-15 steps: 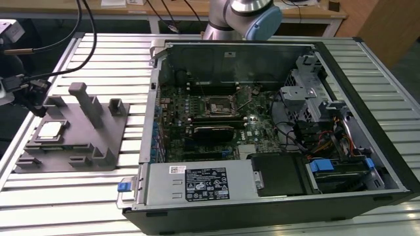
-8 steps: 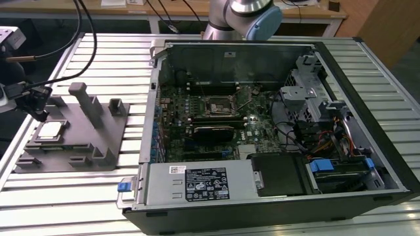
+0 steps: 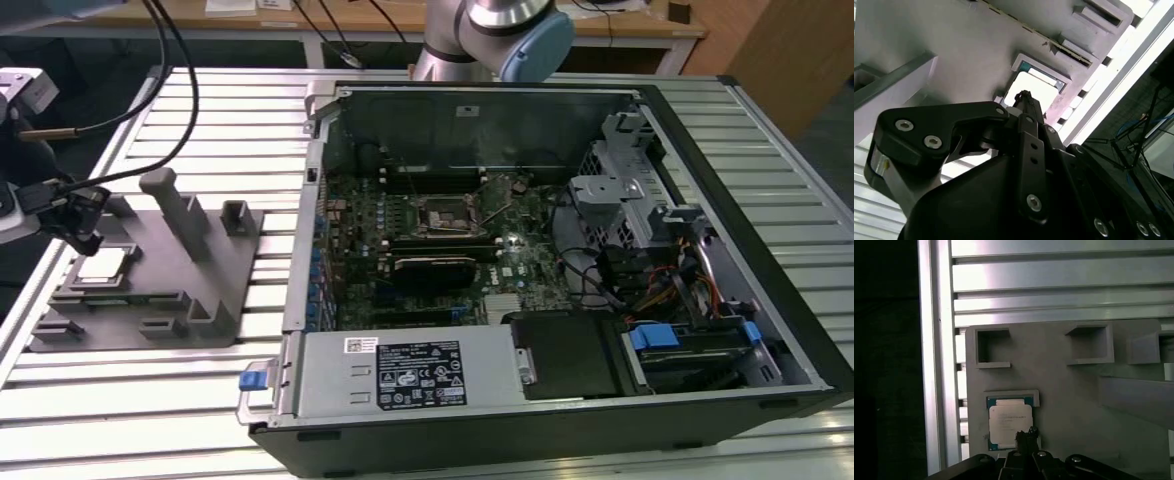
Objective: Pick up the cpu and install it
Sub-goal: 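Pick up the cpu and move it towards the insertion slot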
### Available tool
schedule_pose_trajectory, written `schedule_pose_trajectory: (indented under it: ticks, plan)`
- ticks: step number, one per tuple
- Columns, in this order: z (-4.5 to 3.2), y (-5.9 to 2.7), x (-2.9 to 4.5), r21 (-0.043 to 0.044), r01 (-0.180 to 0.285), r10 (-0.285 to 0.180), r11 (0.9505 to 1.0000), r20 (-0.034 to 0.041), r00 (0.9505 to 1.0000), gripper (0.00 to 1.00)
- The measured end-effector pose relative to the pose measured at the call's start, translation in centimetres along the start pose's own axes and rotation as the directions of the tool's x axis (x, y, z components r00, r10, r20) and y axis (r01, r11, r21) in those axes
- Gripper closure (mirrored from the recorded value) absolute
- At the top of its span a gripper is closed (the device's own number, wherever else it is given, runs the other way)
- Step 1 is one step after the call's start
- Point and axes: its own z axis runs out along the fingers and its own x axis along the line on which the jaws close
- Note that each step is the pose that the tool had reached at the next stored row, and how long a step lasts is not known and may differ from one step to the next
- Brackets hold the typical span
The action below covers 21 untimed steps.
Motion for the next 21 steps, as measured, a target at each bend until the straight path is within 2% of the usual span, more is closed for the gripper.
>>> schedule_pose_trajectory:
  ticks: [9, 14, 21]
  plan:
    - [1.61, -0.12, 0.81, 0.0, 0.0, 0.0, 1.0, 0.0001, 1.0, 0.89]
    - [2.53, -0.17, 0.99, -0.0001, 0.0, 0.0, 1.0, 0.0002, 1.0, 0.89]
    - [3.03, 0.23, 1.03, -0.0004, 0.006, -0.006, 1.0, 0.0001, 1.0, 0.89]
